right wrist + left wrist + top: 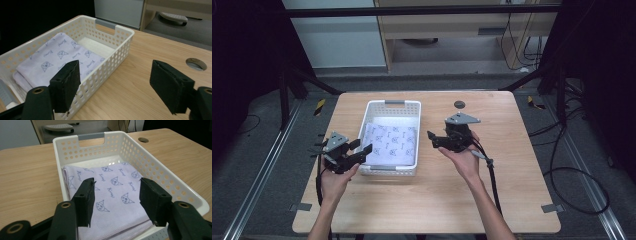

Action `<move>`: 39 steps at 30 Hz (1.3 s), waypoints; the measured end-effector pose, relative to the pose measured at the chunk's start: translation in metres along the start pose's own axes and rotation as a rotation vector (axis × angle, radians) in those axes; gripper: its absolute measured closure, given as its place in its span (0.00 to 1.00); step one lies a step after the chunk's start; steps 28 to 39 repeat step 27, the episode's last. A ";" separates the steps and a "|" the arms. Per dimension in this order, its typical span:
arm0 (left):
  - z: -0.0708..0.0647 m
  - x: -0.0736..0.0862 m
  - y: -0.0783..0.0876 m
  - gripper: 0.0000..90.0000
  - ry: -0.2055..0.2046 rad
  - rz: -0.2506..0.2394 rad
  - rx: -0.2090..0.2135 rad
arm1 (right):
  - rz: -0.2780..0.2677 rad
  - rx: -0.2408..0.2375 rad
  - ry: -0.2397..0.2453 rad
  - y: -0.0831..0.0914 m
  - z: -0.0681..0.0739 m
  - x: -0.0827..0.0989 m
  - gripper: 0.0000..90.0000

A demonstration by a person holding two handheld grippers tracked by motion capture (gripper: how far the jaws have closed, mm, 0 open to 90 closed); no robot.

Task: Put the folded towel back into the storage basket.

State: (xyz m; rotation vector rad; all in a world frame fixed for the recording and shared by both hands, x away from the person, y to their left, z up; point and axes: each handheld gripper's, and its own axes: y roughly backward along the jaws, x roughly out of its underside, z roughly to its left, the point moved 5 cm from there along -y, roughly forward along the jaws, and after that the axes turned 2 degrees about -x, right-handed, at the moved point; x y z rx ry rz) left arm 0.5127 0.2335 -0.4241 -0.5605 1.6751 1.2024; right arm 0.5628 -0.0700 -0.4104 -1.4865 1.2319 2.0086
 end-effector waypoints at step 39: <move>-0.006 0.041 0.031 0.44 -0.058 -0.008 -0.038 | 0.029 0.065 -0.024 0.088 -0.056 0.094 0.18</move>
